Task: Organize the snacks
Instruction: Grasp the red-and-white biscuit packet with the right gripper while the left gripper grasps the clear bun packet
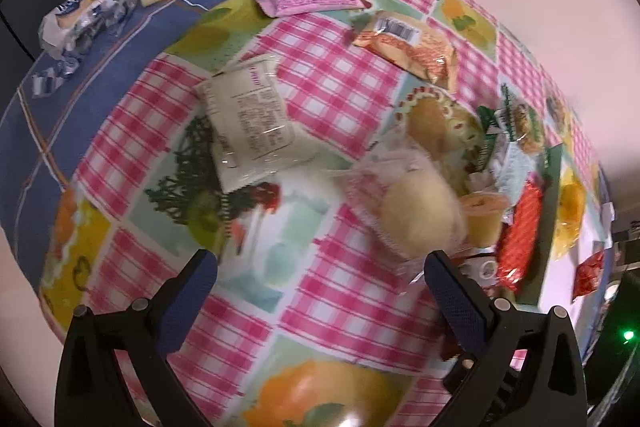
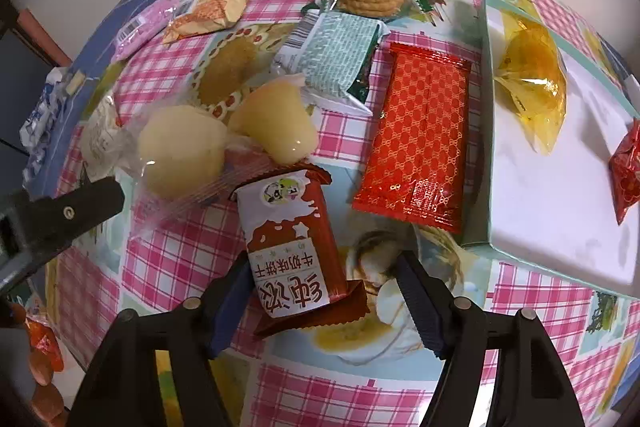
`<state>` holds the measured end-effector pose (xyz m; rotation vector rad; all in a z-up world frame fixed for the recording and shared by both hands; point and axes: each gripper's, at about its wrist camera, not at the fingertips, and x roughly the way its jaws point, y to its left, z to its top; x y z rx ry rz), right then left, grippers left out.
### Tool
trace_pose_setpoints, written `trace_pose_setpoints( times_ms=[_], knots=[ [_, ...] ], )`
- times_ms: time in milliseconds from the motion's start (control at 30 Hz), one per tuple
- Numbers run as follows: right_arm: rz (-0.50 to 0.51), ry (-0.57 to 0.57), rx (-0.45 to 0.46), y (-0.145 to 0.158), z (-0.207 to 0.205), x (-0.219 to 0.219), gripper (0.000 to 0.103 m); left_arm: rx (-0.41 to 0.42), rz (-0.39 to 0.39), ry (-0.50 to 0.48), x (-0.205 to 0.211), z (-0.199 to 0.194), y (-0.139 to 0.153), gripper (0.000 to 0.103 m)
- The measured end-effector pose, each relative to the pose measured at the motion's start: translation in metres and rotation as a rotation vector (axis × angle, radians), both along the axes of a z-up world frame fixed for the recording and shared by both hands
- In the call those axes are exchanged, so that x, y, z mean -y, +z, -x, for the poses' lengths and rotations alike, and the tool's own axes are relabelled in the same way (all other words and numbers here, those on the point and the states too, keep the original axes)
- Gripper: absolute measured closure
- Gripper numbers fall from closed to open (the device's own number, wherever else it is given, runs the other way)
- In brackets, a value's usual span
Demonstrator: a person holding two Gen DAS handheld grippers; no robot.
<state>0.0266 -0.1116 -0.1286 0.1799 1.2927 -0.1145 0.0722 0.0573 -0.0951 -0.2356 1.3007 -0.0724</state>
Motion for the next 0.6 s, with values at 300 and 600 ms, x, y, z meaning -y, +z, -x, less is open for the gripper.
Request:
trace_pose_setpoints(
  times_ms=[300, 600],
  knots=[
    [0.0, -0.01, 0.0, 0.006, 0.002, 0.011, 0.029, 0.002, -0.008, -0.039, 0.04, -0.021, -0.006, 0.0],
    [0.008, -0.006, -0.001, 0.002, 0.002, 0.01, 0.029, -0.033, -0.028, -0.021, 0.064, -0.056, -0.029, 0.0]
  ],
)
